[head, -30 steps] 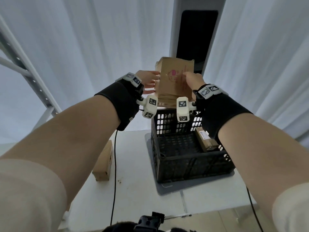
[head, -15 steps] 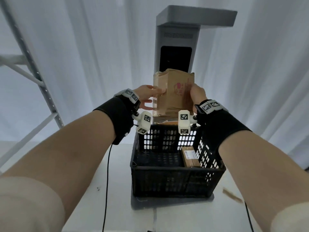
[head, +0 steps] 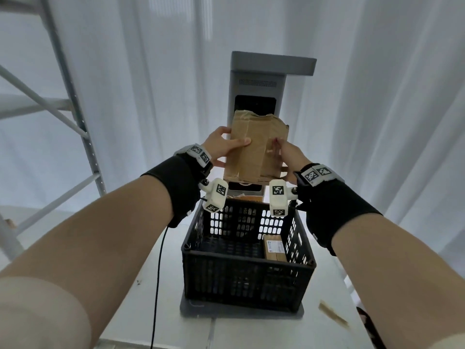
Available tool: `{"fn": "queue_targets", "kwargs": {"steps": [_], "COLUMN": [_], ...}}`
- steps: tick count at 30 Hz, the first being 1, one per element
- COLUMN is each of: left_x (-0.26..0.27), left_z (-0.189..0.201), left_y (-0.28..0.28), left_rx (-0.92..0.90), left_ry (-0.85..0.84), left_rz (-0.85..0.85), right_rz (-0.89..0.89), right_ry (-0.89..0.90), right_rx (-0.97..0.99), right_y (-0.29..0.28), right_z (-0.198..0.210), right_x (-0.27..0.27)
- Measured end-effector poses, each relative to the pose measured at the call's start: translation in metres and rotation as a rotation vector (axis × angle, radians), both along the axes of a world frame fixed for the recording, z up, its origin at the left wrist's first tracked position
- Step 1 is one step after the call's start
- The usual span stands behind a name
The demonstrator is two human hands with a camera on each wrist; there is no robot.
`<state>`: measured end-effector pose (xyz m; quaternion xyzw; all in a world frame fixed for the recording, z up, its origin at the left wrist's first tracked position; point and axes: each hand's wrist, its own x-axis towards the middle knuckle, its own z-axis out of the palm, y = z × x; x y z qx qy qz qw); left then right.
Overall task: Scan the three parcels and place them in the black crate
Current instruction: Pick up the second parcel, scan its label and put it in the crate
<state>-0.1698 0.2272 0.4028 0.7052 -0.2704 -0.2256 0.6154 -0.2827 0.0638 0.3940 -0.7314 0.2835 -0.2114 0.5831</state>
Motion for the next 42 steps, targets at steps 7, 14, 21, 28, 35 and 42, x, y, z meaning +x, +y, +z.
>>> {"fn": "queue_targets", "kwargs": {"steps": [7, 14, 21, 28, 35, 42], "left_x": [-0.012, -0.008, 0.001, 0.011, 0.013, 0.028], "left_z": [0.021, 0.027, 0.022, 0.024, 0.024, 0.021], "left_y": [0.002, 0.002, 0.005, 0.013, 0.018, 0.027], "left_rx": [-0.018, -0.062, -0.020, 0.153, 0.143, 0.186], "left_ry": [0.027, -0.031, -0.046, 0.013, -0.045, -0.117], "left_rz": [-0.011, -0.033, -0.101, -0.165, -0.172, -0.127], "right_rz": [-0.002, -0.127, -0.246, -0.280, -0.214, -0.246], "right_ry": [-0.033, -0.101, -0.165, -0.177, -0.220, -0.208], "right_rx": [0.168, 0.105, 0.037, -0.019, 0.041, -0.030], "right_y": [0.021, 0.035, 0.030, 0.036, 0.037, 0.033], "right_z": [0.022, 0.035, 0.032, 0.041, 0.033, 0.034], "right_x": [-0.022, -0.020, -0.020, -0.019, -0.007, -0.007]}}
